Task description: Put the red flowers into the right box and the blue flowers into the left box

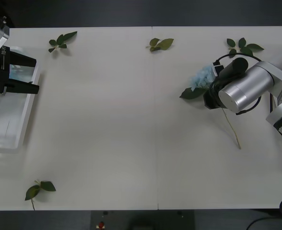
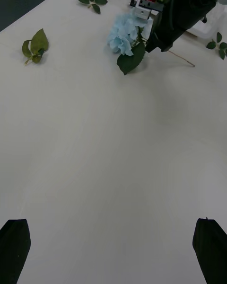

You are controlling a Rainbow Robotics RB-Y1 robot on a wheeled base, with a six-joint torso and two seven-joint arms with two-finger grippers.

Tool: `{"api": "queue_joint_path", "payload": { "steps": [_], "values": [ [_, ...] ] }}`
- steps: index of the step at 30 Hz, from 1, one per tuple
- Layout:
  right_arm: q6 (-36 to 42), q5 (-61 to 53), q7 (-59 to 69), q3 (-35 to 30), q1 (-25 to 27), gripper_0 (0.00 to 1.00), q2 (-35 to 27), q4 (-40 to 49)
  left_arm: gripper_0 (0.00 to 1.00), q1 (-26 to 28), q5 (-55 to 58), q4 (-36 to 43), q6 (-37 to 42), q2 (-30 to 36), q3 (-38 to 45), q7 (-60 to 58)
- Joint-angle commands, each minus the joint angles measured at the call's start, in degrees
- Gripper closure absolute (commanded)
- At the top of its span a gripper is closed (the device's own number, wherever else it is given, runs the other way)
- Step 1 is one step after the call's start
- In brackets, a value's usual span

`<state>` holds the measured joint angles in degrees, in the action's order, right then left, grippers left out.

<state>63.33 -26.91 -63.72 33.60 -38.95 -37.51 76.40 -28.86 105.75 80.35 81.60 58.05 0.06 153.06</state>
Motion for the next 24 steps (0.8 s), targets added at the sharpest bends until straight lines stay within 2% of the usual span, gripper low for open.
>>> {"api": "queue_joint_path", "payload": {
  "steps": [1, 10, 18, 24],
  "values": [
    [-1.0, -0.4, -4.0, 0.1, -1.7, 1.00, -0.5, 0.5, 0.00, 0.4, 0.0, 0.8, -0.2, 1.9, 1.2, 1.9],
    [-3.1, -10.2, -9.4, -2.1, -1.8, 1.00, -4.2, 0.5, 0.00, 0.4, 0.0, 0.8, -0.2, 1.9, 1.2, 1.9],
    [-3.4, -31.7, -24.6, -9.3, -1.9, 1.00, -9.4, 0.4, 0.00, 0.4, 0.0, 0.8, -0.2, 1.9, 1.2, 1.9],
    [-3.3, -53.5, -35.9, -13.5, -1.9, 1.00, -11.3, -1.2, 0.00, 0.4, 0.0, 0.8, -0.2, 1.9, 1.2, 1.9]
  ]
}}
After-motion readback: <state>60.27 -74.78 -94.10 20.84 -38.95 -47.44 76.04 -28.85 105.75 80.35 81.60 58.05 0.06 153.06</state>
